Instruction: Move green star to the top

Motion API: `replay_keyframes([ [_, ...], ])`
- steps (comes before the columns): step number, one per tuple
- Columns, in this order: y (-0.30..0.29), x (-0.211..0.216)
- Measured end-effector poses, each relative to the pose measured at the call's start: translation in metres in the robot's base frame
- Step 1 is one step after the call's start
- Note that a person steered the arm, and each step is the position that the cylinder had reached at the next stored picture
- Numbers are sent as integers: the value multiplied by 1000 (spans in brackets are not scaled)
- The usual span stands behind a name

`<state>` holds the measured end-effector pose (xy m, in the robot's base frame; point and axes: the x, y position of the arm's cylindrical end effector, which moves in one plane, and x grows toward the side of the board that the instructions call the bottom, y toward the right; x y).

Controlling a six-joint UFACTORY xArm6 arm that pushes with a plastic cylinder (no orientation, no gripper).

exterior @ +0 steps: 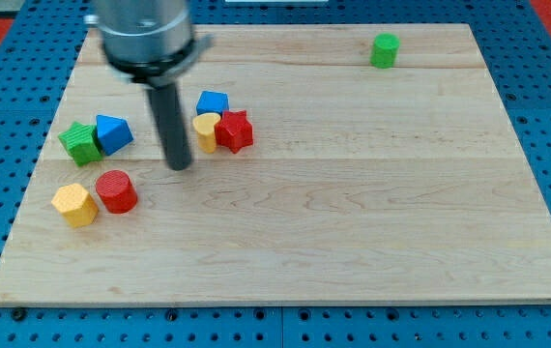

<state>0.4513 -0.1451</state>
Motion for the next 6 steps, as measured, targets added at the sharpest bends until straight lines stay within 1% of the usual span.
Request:
replay_keyframes([
  [2, -95, 3],
  [3, -114, -8],
  [4, -113, -55],
  [5, -104, -73],
  [6, -98, -74],
])
